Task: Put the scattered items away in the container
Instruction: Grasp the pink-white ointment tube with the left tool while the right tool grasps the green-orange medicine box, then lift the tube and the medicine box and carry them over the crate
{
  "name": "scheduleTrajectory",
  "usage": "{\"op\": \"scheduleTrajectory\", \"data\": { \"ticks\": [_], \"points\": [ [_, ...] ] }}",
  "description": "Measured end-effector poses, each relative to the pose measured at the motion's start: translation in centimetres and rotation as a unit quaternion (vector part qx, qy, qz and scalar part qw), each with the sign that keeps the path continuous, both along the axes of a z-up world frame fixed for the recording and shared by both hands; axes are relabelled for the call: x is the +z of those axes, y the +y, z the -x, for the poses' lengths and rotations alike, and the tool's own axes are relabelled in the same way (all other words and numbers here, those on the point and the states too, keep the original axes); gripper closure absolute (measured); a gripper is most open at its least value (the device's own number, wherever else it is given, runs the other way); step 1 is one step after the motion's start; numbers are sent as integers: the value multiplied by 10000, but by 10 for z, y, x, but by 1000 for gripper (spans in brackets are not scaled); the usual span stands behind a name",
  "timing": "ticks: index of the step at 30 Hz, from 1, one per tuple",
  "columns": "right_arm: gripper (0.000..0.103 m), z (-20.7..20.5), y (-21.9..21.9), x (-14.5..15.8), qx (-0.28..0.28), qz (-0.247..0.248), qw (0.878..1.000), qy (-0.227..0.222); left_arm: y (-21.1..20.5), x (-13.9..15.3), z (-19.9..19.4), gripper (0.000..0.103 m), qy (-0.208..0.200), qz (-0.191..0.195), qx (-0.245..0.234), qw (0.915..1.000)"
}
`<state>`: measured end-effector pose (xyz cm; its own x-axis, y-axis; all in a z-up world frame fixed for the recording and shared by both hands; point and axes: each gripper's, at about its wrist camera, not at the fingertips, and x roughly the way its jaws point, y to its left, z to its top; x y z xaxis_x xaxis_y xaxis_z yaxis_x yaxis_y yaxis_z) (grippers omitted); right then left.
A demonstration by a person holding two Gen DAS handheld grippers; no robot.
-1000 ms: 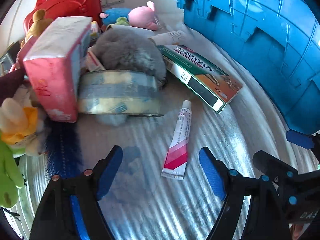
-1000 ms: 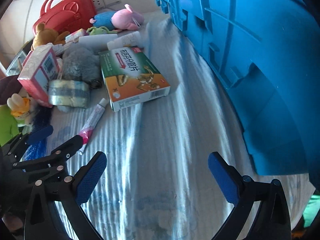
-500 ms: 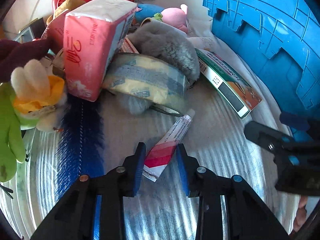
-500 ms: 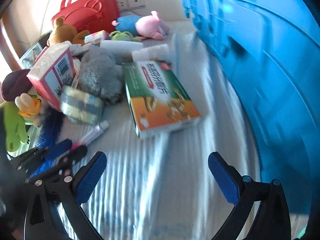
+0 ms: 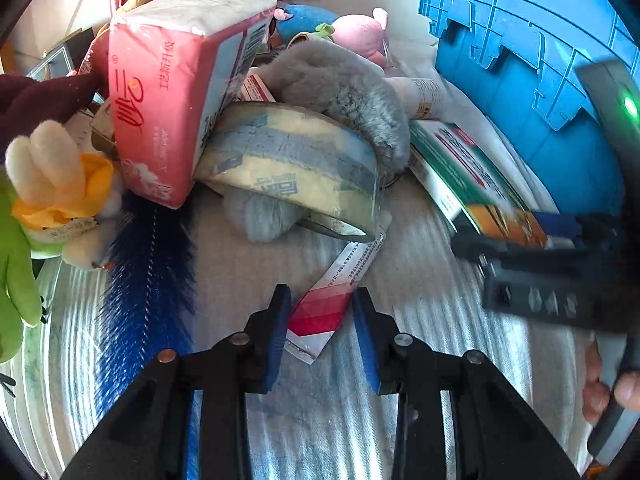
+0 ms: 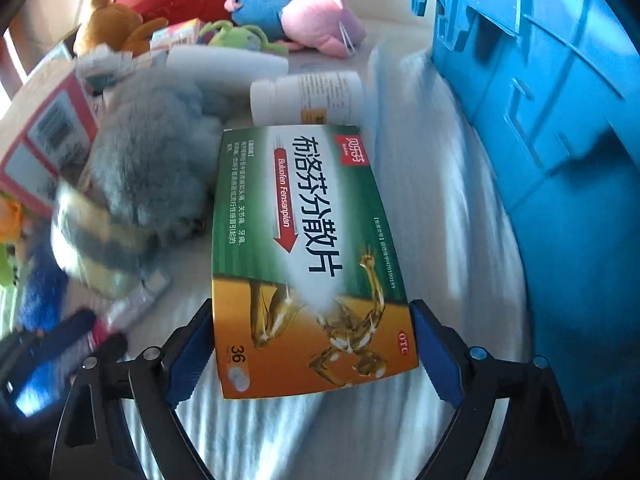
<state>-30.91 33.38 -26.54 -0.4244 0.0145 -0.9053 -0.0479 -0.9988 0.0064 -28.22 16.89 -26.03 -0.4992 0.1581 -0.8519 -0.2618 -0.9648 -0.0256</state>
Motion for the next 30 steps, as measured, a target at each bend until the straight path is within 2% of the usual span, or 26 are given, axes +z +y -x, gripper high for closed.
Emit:
{"op": "scheduleTrajectory", "data": {
  "ticks": [5,8,11,16,18,22,24,26,30],
  "points": [
    [11,-54,-7,-1,201,36,9993,-300,5,6,-19,72,-293,47,-166,9994],
    [6,-77,-9,-5,260,97,9987,-427,11,6,-26,71,-486,17,-365,9982],
    [4,-85,-7,-3,230,240,9987,-385,21,8,-20,62,-312,286,-474,9980],
    [4,-73,0,7,142,303,9994,-102,22,3,-1,62,-205,209,-319,9991],
    [5,-65,-1,6,164,309,9994,-78,21,3,1,64,-164,182,-249,9994],
    [11,-54,-11,-3,283,223,9993,-131,21,5,-7,81,-130,178,-339,9992],
    [14,-53,-16,-4,316,102,9994,-101,18,7,-11,81,-142,157,-290,9994],
    [14,-55,-17,-3,309,142,9993,-123,14,10,-15,85,-126,124,-206,9996],
    [14,-65,-20,7,380,247,9989,-102,4,25,-25,85,-60,116,-39,9999]
  ]
}}
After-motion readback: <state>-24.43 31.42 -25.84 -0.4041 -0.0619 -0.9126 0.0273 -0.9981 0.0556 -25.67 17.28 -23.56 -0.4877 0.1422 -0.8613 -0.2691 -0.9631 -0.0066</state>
